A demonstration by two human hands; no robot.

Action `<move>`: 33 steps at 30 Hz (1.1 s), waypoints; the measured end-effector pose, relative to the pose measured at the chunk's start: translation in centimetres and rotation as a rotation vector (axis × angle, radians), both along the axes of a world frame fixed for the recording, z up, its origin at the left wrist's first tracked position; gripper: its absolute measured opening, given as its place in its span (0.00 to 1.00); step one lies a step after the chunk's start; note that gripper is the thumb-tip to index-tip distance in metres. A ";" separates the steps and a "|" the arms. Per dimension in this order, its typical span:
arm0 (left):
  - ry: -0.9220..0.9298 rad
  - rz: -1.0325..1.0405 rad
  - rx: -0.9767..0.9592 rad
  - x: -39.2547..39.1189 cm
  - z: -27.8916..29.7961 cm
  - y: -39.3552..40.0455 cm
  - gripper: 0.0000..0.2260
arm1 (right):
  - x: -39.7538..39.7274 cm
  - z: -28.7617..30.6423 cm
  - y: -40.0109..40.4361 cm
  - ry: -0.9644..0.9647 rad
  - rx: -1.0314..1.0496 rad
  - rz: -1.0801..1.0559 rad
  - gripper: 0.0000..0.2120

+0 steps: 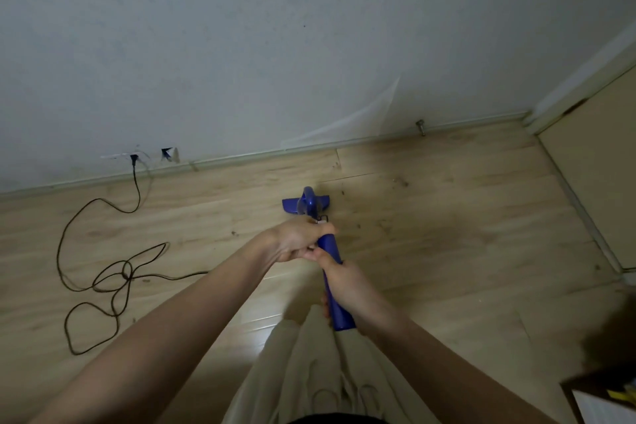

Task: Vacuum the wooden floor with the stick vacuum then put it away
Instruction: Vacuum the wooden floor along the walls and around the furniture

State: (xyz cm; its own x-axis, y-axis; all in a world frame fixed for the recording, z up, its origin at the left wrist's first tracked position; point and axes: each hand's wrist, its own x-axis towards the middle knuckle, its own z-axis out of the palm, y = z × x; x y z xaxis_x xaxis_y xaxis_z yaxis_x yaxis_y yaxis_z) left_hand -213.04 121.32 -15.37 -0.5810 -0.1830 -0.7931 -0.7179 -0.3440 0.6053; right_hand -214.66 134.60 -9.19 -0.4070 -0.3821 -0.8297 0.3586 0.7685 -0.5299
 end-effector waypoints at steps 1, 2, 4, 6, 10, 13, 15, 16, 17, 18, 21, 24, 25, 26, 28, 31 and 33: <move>0.005 0.011 0.013 -0.1 0.0 -0.4 0.07 | 0.0 0.0 -0.5 -0.004 -0.007 -0.035 0.21; 0.014 0.026 0.027 -0.2 -0.1 -0.7 0.07 | -0.2 0.0 -0.9 -0.007 -0.017 -0.064 0.21; 0.021 0.057 0.029 -0.7 -0.2 -1.2 0.06 | -0.7 0.0 -1.7 0.009 -0.017 -0.067 0.21; 0.017 0.092 0.012 -1.4 -0.8 -1.1 0.06 | -1.2 -0.8 -1.9 0.043 -0.001 -0.044 0.22; 0.020 0.137 -0.023 -2.6 -2.0 0.0 0.05 | -2.1 -2.4 -1.5 0.130 0.030 -0.002 0.23; 0.041 0.102 -0.041 -3.5 -1.3 0.2 0.05 | -2.8 -2.0 -0.8 0.130 0.025 -0.011 0.22; 0.036 0.077 -0.024 -3.5 -0.7 0.0 0.04 | -2.7 -1.0 -0.6 0.102 0.013 -0.024 0.20; 0.029 0.060 -0.013 -3.3 -0.5 -0.1 0.05 | -2.6 -0.6 -0.6 0.077 0.008 -0.047 0.20; 0.021 0.046 -0.007 -3.1 -0.4 -0.3 0.06 | -2.4 -0.3 -0.7 0.052 0.002 -0.072 0.19; 0.016 0.041 -0.003 -2.9 -0.3 -0.6 0.07 | -2.2 -0.2 -0.9 0.032 -0.004 -0.090 0.19; 0.026 0.040 -0.011 -2.9 -0.2 -1.7 0.06 | -2.2 -0.7 -2.2 0.027 -0.023 -0.086 0.21; 0.019 0.075 -0.011 -3.7 -0.6 -2.2 0.04 | -3.3 -2.0 -3.0 0.041 -0.033 -0.065 0.21; 0.012 0.094 -0.012 -4.1 -0.9 -2.1 0.04 | -3.8 -2.4 -3.1 0.050 -0.025 -0.042 0.20; 0.004 0.114 -0.018 -4.5 -1.2 -2.0 0.04 | -4.4 -2.9 -3.1 0.056 -0.015 -0.015 0.20; -0.001 0.146 -0.037 -5.7 -1.9 -1.7 0.04 | -5.9 -3.8 -3.0 0.063 -0.005 0.034 0.21; 0.006 0.173 -0.045 -8.2 -2.4 -2.0 0.05 | -9.0 -4.7 -3.1 0.075 -0.031 0.080 0.22; 0.000 0.197 -0.027 -10.3 -2.4 -2.3 0.06 | -11.7 -4.8 -3.2 0.074 -0.046 0.104 0.21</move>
